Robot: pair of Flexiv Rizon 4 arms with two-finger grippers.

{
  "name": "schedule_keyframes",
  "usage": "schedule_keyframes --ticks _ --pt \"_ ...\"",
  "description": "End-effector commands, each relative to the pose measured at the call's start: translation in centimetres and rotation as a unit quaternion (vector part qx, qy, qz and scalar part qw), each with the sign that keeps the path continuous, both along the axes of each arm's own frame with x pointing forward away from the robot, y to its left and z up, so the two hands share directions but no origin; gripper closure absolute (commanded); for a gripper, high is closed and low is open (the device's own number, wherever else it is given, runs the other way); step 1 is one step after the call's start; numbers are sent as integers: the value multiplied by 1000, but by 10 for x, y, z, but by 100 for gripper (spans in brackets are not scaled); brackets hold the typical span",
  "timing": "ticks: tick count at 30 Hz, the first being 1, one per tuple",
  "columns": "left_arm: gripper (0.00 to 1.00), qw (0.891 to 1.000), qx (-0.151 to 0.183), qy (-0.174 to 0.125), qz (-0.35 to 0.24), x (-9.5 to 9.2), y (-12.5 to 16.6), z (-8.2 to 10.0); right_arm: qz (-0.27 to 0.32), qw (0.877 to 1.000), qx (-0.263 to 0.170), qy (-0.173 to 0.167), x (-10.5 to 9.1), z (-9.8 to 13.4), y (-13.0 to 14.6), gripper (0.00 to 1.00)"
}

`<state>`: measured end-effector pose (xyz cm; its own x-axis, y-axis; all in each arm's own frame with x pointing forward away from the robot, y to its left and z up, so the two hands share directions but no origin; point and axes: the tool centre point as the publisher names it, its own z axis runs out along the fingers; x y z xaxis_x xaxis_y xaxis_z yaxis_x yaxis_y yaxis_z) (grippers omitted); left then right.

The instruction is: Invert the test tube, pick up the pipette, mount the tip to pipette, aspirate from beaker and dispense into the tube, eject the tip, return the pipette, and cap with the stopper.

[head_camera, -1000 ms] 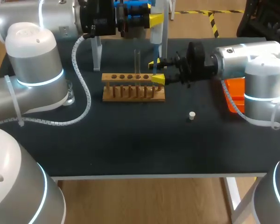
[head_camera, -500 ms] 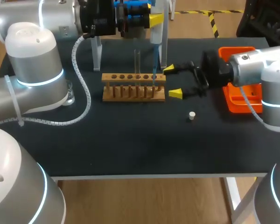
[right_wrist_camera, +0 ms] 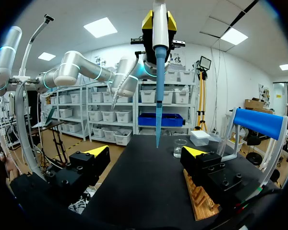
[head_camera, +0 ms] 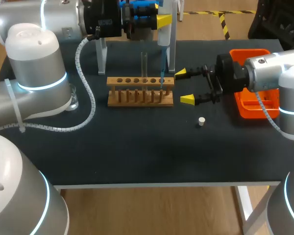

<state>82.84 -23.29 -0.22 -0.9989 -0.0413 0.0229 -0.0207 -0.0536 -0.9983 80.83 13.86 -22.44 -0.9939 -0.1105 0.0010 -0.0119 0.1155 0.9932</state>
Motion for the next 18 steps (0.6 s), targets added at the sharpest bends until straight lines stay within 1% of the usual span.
schedule_keyframes --ticks 1,6,12,13,14,18 --pt "100 1000 -2 -1 0 0 0 0 -2 1000 -1 0 -1 1 0 0" --pt "100 1000 -1 -1 3 0 2 0 -2 1000 -1 0 -1 1 0 0" --pt "100 1000 9 6 27 3 29 -5 -2 1000 -1 0 -1 1 0 0" --pt "100 999 9 7 30 4 34 -7 -2 1000 -1 0 -1 1 0 6" --pt "100 999 11 7 33 4 38 -8 -2 1000 -1 0 -1 1 0 0" --pt "100 999 14 10 50 7 61 -14 -2 1000 -1 0 -1 1 0 0"
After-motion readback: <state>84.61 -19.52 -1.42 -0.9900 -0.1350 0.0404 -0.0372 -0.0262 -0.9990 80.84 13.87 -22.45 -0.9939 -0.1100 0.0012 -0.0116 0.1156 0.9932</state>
